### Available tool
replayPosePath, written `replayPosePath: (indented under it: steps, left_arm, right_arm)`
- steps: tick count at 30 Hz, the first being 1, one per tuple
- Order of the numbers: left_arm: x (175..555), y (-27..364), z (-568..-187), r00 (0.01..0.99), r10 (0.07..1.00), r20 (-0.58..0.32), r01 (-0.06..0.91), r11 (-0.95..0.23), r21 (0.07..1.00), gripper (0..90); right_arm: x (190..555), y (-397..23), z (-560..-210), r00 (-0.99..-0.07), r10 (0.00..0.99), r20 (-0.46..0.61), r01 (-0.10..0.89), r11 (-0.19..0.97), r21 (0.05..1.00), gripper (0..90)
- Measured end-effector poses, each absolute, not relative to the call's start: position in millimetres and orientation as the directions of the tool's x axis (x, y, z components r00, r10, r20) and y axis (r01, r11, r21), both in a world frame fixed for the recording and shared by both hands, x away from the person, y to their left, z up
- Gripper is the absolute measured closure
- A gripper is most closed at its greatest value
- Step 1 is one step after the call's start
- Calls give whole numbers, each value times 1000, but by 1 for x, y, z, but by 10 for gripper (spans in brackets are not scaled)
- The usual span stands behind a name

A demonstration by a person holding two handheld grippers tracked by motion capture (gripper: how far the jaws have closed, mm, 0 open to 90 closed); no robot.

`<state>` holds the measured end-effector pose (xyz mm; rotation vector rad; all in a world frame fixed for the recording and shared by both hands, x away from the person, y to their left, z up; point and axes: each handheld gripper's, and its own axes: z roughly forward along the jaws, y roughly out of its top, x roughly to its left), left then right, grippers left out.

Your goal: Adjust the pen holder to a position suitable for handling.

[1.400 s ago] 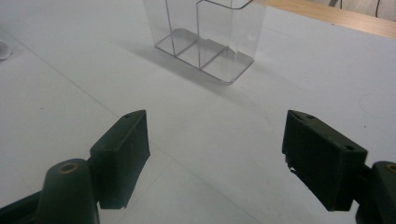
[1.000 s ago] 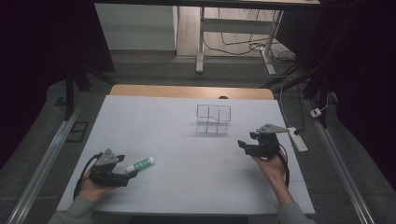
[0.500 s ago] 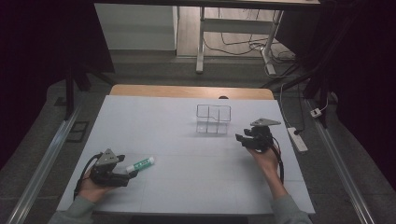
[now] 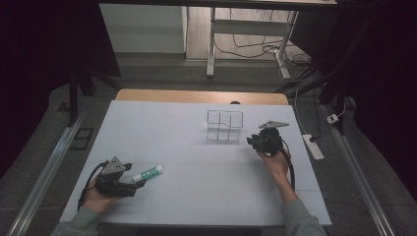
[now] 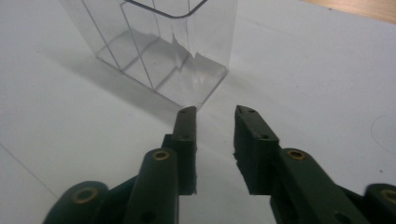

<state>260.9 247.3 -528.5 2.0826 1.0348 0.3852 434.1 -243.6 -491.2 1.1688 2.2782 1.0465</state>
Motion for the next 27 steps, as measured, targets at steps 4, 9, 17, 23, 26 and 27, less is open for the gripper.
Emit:
replayPosePath:
  steps: [4,9,17,23,26,27]
  left_arm:
    - [261,247,-528,625,778,-62,545,-379,748,165]
    - [261,247,-528,624,779,-62,546,-378,748,166]
    - [261,248,-529,625,778,-62,546,-380,747,166]
    - [261,249,-529,623,780,-61,548,-379,746,166]
    - [261,249,-529,622,780,-61,548,-379,746,166]
    - [261,249,-529,623,780,-62,548,-378,746,166]
  right_arm:
    - [438,-242,-491,-573,819,-9,525,375,764,870]
    - [444,-240,-493,-574,819,-11,531,383,756,892]
    - [453,-234,-495,-570,821,-27,529,392,753,892]
    - [462,-230,-498,-566,824,-30,531,392,751,892]
    - [469,-228,-499,-562,827,-13,534,375,758,892]
    - [470,-228,-498,-565,825,-9,533,373,759,892]
